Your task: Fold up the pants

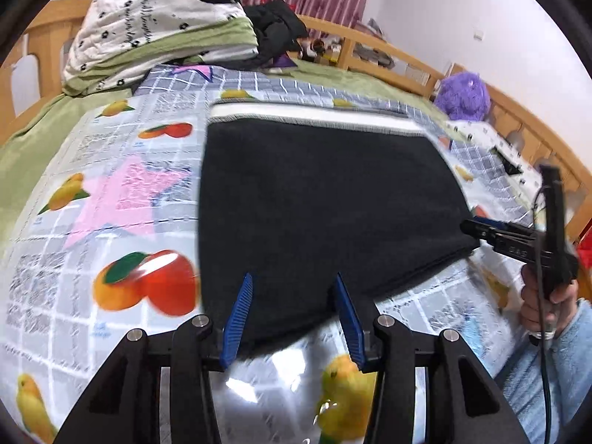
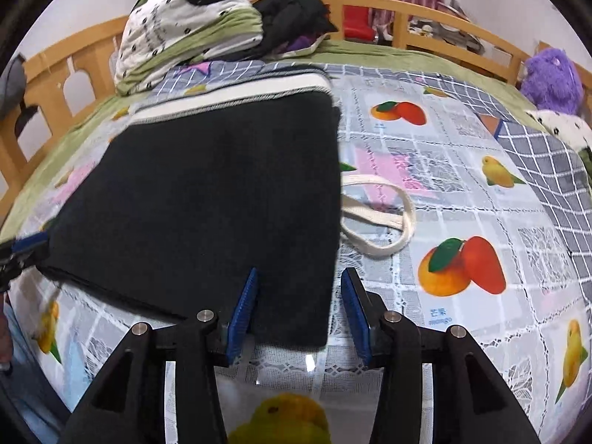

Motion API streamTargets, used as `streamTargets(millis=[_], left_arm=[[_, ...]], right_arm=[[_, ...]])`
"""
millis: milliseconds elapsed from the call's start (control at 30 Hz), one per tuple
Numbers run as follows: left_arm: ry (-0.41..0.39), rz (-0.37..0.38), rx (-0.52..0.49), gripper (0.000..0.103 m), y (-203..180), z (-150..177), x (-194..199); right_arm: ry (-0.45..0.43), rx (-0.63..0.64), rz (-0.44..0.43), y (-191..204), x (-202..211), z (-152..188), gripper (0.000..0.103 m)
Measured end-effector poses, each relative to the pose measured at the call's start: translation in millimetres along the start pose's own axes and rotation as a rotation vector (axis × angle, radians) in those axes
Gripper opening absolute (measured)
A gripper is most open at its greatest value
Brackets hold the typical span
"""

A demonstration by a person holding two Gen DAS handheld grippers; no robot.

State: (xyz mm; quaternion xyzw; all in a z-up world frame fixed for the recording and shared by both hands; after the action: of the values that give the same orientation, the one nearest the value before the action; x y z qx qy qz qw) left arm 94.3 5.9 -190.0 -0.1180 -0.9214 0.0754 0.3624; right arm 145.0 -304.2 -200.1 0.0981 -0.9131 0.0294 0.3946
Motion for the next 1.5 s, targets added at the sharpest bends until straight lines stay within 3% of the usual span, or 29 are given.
streamTargets(millis=[67, 133, 200, 233, 333, 467, 567, 667, 767, 867, 967, 1100, 1267, 1333, 1400, 1433, 1500], left_arm=[[0.003, -0.002, 0.067, 0.045, 18, 1, 8], [0.066, 0.009, 0.178, 0.045, 40, 9, -4], [0.138, 0.059, 0.268, 0.047, 49, 18, -19], [0.125, 0.077, 0.281, 0.047, 49, 17, -21], [0.119, 0.065, 0.245, 0.041, 44, 18, -25], [0.091, 0.047, 0.208, 0.021, 37, 16, -28], [0.047, 0.04, 0.178, 0.019, 45, -6, -20], [0.056, 0.025, 0.199, 0.019, 60, -19, -22], [0.112, 0.005, 0.194, 0.031, 62, -6, -26], [0.061, -0.036, 0.108, 0.036, 56, -10, -8], [0.004, -0.134, -0.01, 0.039, 52, -37, 1], [-0.03, -0.121, -0.083, 0.042, 38, -87, -24], [-0.055, -0.107, -0.138, 0.042, 20, -144, -87], [-0.024, -0.14, -0.141, 0.042, 22, -146, -111], [0.036, -0.134, -0.113, 0.042, 25, -133, -133], [0.071, -0.142, -0.097, 0.042, 29, -123, -141], [0.053, -0.15, -0.096, 0.045, 30, -117, -140]], right_arm=[[-0.022, -0.019, 0.02, -6, 5, -5, 0.045], [-0.015, -0.072, 0.004, -10, 2, -8, 0.045], [0.017, -0.101, -0.016, -10, -7, -8, 0.045], [0.028, -0.104, -0.017, -8, -10, -7, 0.045], [0.046, -0.102, -0.037, -1, -11, -5, 0.036], [0.051, -0.086, -0.02, 3, -12, -3, 0.032], [0.042, -0.104, -0.035, 5, -11, -6, 0.029], [0.046, -0.14, -0.07, 12, -14, -11, 0.029], [0.051, -0.088, -0.043, 20, -16, -10, 0.033], [0.026, -0.091, -0.075, 13, -3, -17, 0.033], [-0.072, -0.098, -0.057, 0, 12, -48, 0.033], [-0.122, -0.057, -0.041, 1, -6, -98, 0.033], [-0.172, 0.022, -0.059, 23, -49, -153, 0.033], [-0.127, 0.038, -0.046, 26, -73, -157, 0.03], [-0.052, 0.084, 0.068, 25, -109, -150, 0.025], [-0.088, 0.104, 0.097, 26, -110, -151, 0.025], [-0.108, 0.121, 0.107, 30, -103, -150, 0.025]])
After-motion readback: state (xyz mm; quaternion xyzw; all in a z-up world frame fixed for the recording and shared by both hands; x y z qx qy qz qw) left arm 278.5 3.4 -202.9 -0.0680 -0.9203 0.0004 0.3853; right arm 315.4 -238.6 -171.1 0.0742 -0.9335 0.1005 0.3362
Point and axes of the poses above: each gripper's, at about its wrist camera, not at the fingertips, and x roughly against the way its jaws point, y to its left, z to its underside, the point moved 9 cm from there along -x, roughly the way its jaws point, and after that the axes turned 4 degrees about -y, right-handed, at the moved point
